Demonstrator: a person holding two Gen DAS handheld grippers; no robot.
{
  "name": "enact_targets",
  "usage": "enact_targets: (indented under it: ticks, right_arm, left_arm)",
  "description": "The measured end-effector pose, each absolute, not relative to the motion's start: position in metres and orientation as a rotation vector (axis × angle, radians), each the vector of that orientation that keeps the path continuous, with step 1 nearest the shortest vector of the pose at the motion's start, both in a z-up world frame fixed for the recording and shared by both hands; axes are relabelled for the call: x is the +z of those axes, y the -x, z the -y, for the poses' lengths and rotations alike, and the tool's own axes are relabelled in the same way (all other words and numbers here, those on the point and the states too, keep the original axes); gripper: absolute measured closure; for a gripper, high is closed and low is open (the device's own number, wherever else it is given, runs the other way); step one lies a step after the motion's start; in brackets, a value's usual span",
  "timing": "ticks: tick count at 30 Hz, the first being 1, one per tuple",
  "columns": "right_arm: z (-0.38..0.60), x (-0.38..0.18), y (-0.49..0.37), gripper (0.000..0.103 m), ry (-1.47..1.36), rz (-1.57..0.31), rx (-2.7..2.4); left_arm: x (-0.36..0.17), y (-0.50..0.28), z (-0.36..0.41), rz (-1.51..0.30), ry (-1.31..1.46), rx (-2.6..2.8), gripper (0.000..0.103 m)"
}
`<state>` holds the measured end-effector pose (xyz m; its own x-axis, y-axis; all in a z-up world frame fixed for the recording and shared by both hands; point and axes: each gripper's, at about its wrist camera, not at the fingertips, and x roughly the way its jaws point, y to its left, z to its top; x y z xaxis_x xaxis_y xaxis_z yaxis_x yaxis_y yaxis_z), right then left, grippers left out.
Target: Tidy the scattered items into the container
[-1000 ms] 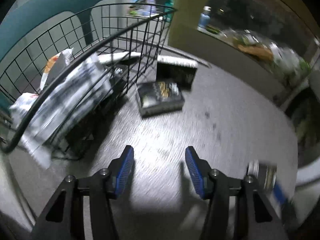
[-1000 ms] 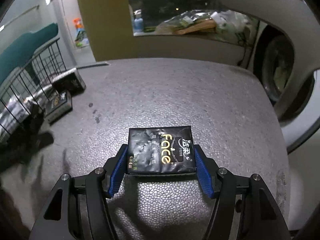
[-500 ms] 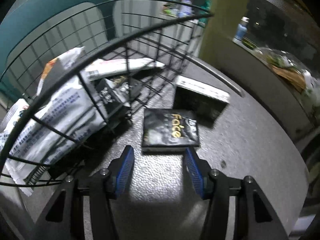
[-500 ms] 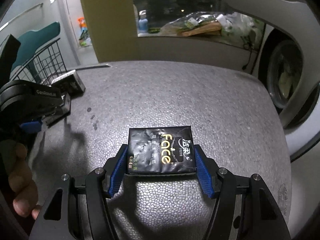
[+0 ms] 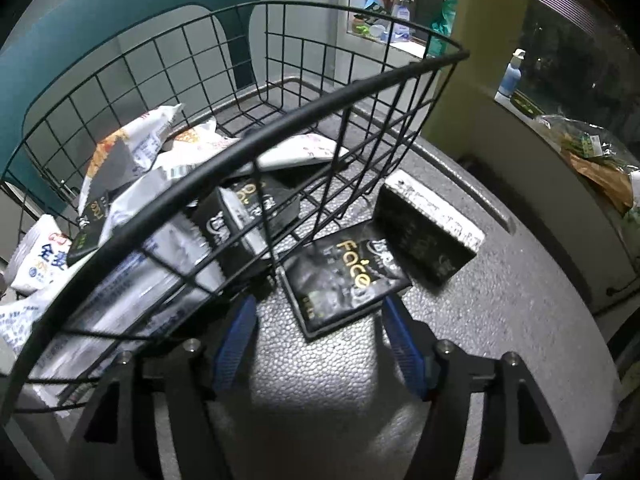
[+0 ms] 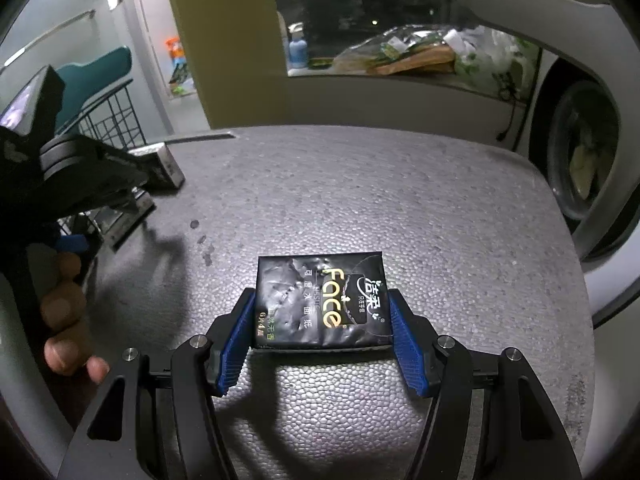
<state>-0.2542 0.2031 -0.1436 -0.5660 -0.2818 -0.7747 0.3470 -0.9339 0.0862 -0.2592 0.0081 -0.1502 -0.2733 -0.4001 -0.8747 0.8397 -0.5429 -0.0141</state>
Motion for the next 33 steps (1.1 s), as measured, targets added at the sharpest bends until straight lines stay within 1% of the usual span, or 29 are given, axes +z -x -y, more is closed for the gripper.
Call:
enact_targets:
  ticks: [2,3,5,6,7,8,10,12,15,17,19,20,22,24,29,33]
  right_arm:
    - [-0.201,-0.143,0.253,0.04,-1.212,-0.121,-2.499]
    - [-0.2,-0.143,0.253,0.04,-1.212,-0.126,-2.499]
    - [-0.2,-0.144,0.253,0.04,-1.217,-0.121,-2.497]
    - [-0.2,-0.144,0.252,0.04,-1.218,-0.113,-2.497]
    - [-0.201,-0.143,0.252,0.04,-1.218,-0.11,-2.497]
    - [-0.201,-0.142,0.252,0.04,-1.217,-0.109,-2.499]
    - [-0.2,-0.141,0.25,0.04,-1.211,-0.112,-2.501]
    - [-0.2,-0.139,0.248,0.04,-1.208,-0.118,-2.5]
    - [-0.2,-0.138,0.246,0.04,-1.206,-0.116,-2.499]
    - [-0.2,-0.137,0.246,0.04,-1.207,-0.108,-2.498]
    - [-0.197,-0.136,0.247,0.04,-1.209,-0.115,-2.495]
    - [-0.196,-0.136,0.248,0.04,-1.206,-0.125,-2.499]
    - [-0.195,-0.135,0.25,0.04,-1.203,-0.129,-2.508]
    - [-0.196,-0.135,0.251,0.04,-1.207,-0.112,-2.5]
    - [-0.194,-0.134,0.249,0.04,-1.214,-0.127,-2.5]
    - [-0.193,-0.118,0.245,0.04,-1.171,-0.112,-2.52]
  left_arm:
    - [-0.151,0.262,-0.008,-0.621,-1.124,-1.915,0.033]
    - [-0.152,0.264,-0.008,-0.613,-1.132,-1.92,0.034]
    - [-0.155,0.263,-0.007,-0.623,-1.141,-1.923,0.042]
    - [-0.156,0.262,-0.008,-0.638,-1.151,-1.942,0.062]
    - [-0.157,0.262,-0.01,-0.633,-1.171,-1.969,0.073]
    - [-0.157,0.263,-0.012,-0.613,-1.183,-1.985,0.076]
    - [-0.159,0.26,-0.015,-0.602,-1.196,-1.997,0.088]
    - [-0.159,0.256,-0.018,-0.607,-1.2,-2.004,0.091]
    - [-0.158,0.252,-0.022,-0.595,-1.197,-2.012,0.091]
    - [-0.156,0.25,-0.026,-0.584,-1.202,-2.028,0.089]
    - [-0.152,0.246,-0.029,-0.576,-1.202,-2.055,0.068]
    - [-0.151,0.244,-0.03,-0.569,-1.201,-2.054,0.063]
    - [-0.149,0.238,-0.031,-0.566,-1.196,-2.039,0.043]
    - [-0.148,0.232,-0.031,-0.581,-1.191,-2.04,0.04]
    - [-0.148,0.221,-0.037,-0.579,-1.229,-2.071,0.04]
    - [-0.139,0.201,-0.044,-0.579,-1.279,-2.122,0.04]
